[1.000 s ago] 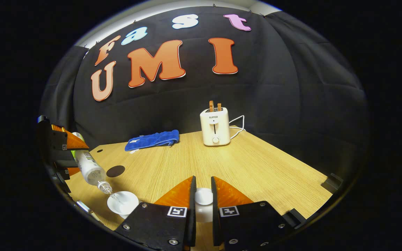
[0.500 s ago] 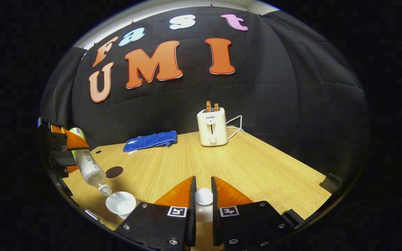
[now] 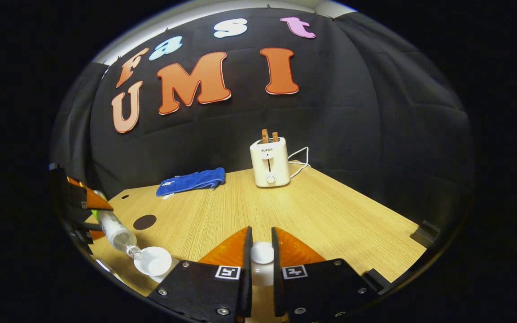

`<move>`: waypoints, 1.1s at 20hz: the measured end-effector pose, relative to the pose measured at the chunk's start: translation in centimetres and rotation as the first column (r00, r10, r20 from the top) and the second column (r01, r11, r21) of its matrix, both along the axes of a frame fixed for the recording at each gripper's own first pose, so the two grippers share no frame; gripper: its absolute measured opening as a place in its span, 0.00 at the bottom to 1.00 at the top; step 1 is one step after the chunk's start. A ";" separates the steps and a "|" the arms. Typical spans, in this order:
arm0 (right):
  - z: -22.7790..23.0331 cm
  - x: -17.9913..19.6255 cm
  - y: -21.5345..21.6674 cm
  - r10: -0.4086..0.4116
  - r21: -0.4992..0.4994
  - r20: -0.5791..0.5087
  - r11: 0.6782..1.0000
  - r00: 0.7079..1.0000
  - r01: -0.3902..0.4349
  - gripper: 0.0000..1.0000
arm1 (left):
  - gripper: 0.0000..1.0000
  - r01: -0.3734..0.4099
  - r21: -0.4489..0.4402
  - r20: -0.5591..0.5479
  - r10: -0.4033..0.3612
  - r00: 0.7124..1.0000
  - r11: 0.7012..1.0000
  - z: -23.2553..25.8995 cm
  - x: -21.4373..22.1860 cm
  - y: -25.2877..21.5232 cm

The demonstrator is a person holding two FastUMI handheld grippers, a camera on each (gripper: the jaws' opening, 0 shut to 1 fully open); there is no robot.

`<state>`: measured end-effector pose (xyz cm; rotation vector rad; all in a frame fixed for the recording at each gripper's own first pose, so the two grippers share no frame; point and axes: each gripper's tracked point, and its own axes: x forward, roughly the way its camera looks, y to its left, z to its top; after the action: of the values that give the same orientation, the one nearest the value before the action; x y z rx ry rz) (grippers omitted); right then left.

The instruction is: Open the teacup lid with one hand, grasp the water bottle and pour water into the teacup with the other hand; after pouring, place the water bottle on the coaster and then close the teacup lid.

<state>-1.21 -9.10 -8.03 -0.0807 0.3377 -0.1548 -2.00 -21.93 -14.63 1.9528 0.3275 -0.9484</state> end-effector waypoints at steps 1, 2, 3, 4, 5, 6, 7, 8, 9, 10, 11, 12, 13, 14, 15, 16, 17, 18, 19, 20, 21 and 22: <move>0.0 0.0 -0.1 -0.001 0.001 -0.001 1.000 1.000 0.001 0.19 | 0.69 -0.016 -0.046 -0.014 0.015 1.000 0.999 0.4 -0.2 -0.4; -0.1 -0.1 0.0 -0.002 0.001 -0.002 1.000 1.000 0.002 0.19 | 0.69 -0.025 -0.081 -0.016 0.024 1.000 0.996 0.6 -0.5 -0.4; -0.1 -0.2 0.0 -0.001 0.001 -0.004 1.000 1.000 0.001 0.19 | 0.70 -0.042 -0.109 -0.017 0.041 0.999 0.993 0.5 -0.8 0.0; -0.1 -0.1 0.1 0.001 0.001 -0.003 1.000 1.000 -0.001 0.19 | 0.72 -0.062 -0.137 -0.018 0.060 0.998 0.989 0.3 -0.7 0.3; 0.0 -0.1 0.2 0.003 0.000 -0.002 1.000 1.000 -0.003 0.19 | 0.68 -0.085 -0.162 -0.020 0.083 0.996 0.983 0.0 -0.4 0.5; 0.0 -0.1 0.2 0.004 0.000 -0.002 1.000 1.000 -0.004 0.19 | 0.65 -0.110 -0.191 -0.025 0.108 0.994 0.975 -0.3 -0.1 0.6; -0.1 0.0 0.2 0.004 0.001 -0.002 1.000 1.000 -0.004 0.19 | 0.65 -0.138 -0.227 -0.036 0.133 0.990 0.964 -0.6 0.7 0.3; -0.1 0.0 0.2 0.004 0.003 -0.003 1.000 1.000 -0.004 0.19 | 0.65 -0.174 -0.277 -0.054 0.165 0.985 0.945 -0.9 1.1 0.1; -0.2 0.0 0.2 0.001 0.005 -0.005 1.000 1.000 -0.001 0.19 | 0.69 -0.216 -0.334 -0.086 0.199 0.976 0.917 -1.1 1.1 0.0; -0.2 -0.1 0.0 -0.002 0.006 -0.006 1.000 1.000 0.002 0.19 | 0.69 -0.264 -0.390 -0.124 0.234 0.964 0.882 -1.3 1.0 -0.1; -0.2 0.0 -0.1 -0.006 0.008 -0.005 1.000 1.000 0.006 0.19 | 0.69 -0.310 -0.444 -0.163 0.264 0.951 0.841 -1.3 0.9 -0.1; -0.2 0.0 -0.1 -0.008 0.012 -0.005 1.000 1.000 0.008 0.19 | 0.69 -0.353 -0.488 -0.202 0.290 0.935 0.798 -1.3 0.8 -0.1; -0.2 0.0 0.0 -0.008 0.014 -0.004 1.000 1.000 0.008 0.19 | 0.69 -0.391 -0.530 -0.233 0.315 0.920 0.753 -1.1 1.0 -0.2; -0.2 -0.1 0.0 -0.007 0.016 -0.002 1.000 1.000 0.007 0.19 | 0.69 -0.423 -0.563 -0.261 0.333 0.906 0.710 -0.8 1.0 -0.1; -0.1 0.0 0.0 -0.009 0.017 0.000 1.000 1.000 0.009 0.19 | 0.69 -0.453 -0.592 -0.289 0.350 0.891 0.666 -0.8 1.1 -0.1; -0.1 0.0 0.0 -0.010 0.016 0.001 1.000 1.000 0.010 0.19 | 0.69 -0.487 -0.619 -0.321 0.367 0.873 0.616 -1.0 1.3 0.0; -0.1 0.0 0.0 -0.009 0.016 0.003 1.000 1.000 0.009 0.19 | 0.64 -0.520 -0.649 -0.354 0.384 0.853 0.556 -1.0 1.6 0.1; 0.0 -0.1 0.0 -0.009 0.016 0.004 1.000 1.000 0.009 0.19 | 0.69 -0.547 -0.670 -0.383 0.398 0.834 0.502 -1.2 1.8 0.3; 0.1 -0.1 0.1 -0.009 0.016 0.006 1.000 1.000 0.009 0.19 | 0.64 -0.571 -0.686 -0.408 0.411 0.815 0.451 -1.3 2.1 0.6; 0.1 -0.1 0.1 -0.010 0.015 0.006 1.000 1.000 0.010 0.19 | 0.64 -0.597 -0.699 -0.439 0.423 0.792 0.392 -1.3 2.4 1.0; 0.0 -0.1 0.0 -0.010 0.015 0.005 1.000 1.000 0.010 0.19 | 0.69 -0.626 -0.710 -0.478 0.432 0.765 0.323 -1.3 2.7 1.3; 0.0 -0.1 0.0 -0.011 0.015 0.004 1.000 1.000 0.011 0.19 | 0.69 -0.653 -0.717 -0.521 0.434 0.735 0.244 -1.3 3.3 1.1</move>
<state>-1.35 -9.12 -8.02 -0.0641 0.3356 -0.1631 1.26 -20.84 -15.89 0.6255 0.4865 -0.6150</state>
